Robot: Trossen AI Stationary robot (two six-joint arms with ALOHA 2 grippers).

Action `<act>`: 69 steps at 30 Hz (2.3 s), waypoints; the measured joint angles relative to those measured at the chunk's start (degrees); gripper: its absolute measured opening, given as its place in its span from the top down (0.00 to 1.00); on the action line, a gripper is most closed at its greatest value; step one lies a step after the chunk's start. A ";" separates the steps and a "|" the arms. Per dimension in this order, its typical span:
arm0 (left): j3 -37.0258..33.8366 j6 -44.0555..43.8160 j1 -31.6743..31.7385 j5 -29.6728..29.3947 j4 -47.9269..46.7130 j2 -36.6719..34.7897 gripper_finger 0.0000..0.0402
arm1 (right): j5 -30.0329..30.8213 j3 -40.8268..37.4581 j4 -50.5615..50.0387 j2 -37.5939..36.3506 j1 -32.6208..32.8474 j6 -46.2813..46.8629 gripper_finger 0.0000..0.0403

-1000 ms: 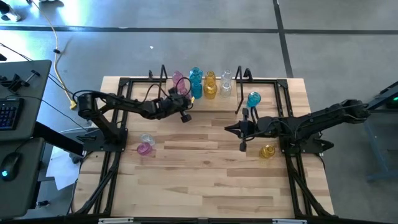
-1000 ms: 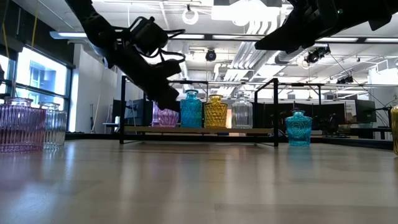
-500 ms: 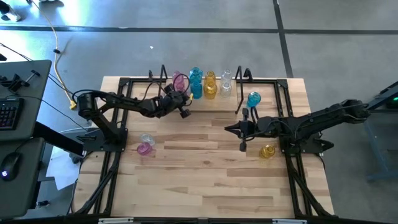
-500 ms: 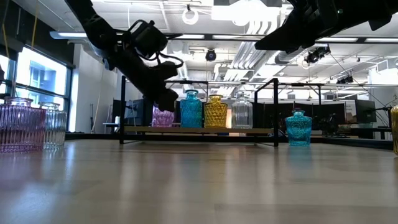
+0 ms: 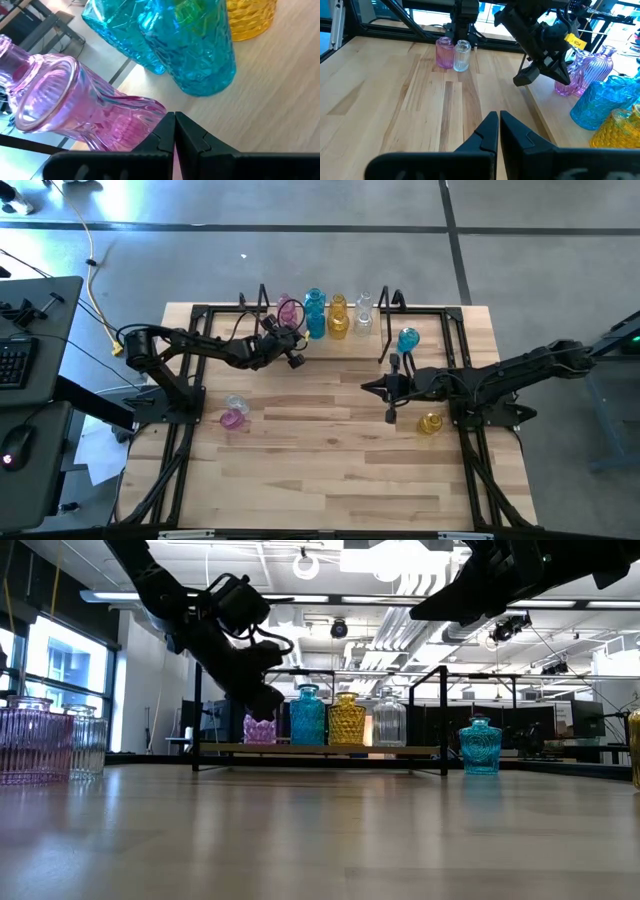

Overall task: Sort vases onto shelf
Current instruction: Put the bottom pink vase on the shelf aligned with the pink vase, then put the transparent vase on the shelf aligned with the other transparent vase

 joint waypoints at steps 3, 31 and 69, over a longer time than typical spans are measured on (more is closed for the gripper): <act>0.00 -0.84 -0.15 -0.50 0.01 0.00 1.00 | 0.00 0.00 0.00 0.00 0.00 0.00 1.00; -0.02 -4.45 -0.87 -0.17 -4.05 -2.58 1.00 | -0.02 0.00 -0.04 0.00 0.00 0.01 1.00; -34.24 -7.48 -20.09 20.79 33.88 -28.95 1.00 | 21.07 3.90 -13.66 3.39 16.51 15.10 1.00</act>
